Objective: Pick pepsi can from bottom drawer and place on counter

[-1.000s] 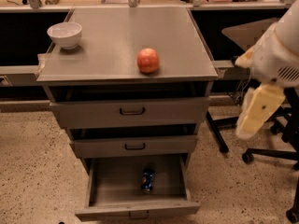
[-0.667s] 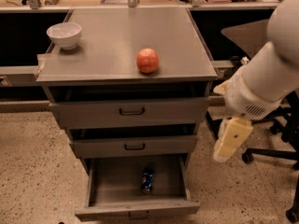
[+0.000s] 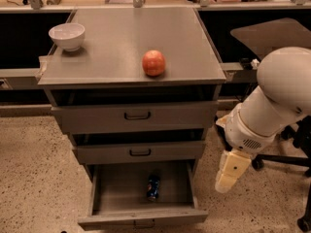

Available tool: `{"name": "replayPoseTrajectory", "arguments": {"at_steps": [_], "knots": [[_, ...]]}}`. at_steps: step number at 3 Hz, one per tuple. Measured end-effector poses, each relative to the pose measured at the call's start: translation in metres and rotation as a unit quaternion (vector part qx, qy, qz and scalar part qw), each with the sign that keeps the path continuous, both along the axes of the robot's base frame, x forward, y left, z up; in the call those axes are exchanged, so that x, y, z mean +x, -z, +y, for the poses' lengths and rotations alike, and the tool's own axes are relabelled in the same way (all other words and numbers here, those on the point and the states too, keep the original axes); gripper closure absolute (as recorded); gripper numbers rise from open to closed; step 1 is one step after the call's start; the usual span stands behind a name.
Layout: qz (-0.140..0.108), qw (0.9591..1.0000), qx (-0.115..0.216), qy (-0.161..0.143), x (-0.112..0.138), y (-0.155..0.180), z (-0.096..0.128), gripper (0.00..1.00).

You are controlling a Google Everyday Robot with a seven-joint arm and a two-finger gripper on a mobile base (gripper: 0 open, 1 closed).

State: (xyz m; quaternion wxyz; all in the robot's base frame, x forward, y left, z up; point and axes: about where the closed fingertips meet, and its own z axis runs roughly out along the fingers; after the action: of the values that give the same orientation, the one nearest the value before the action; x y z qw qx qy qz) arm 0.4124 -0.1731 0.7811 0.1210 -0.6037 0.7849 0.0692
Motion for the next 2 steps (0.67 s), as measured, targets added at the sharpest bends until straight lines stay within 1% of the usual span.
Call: {"name": "replayPoseTrajectory", "arguments": {"at_steps": [1,2], "knots": [[0.02,0.9966,-0.044,-0.067,0.005,0.01,0.006,0.0],[0.044,0.9618,-0.134,-0.235,0.008,0.046,0.03,0.0]]}}
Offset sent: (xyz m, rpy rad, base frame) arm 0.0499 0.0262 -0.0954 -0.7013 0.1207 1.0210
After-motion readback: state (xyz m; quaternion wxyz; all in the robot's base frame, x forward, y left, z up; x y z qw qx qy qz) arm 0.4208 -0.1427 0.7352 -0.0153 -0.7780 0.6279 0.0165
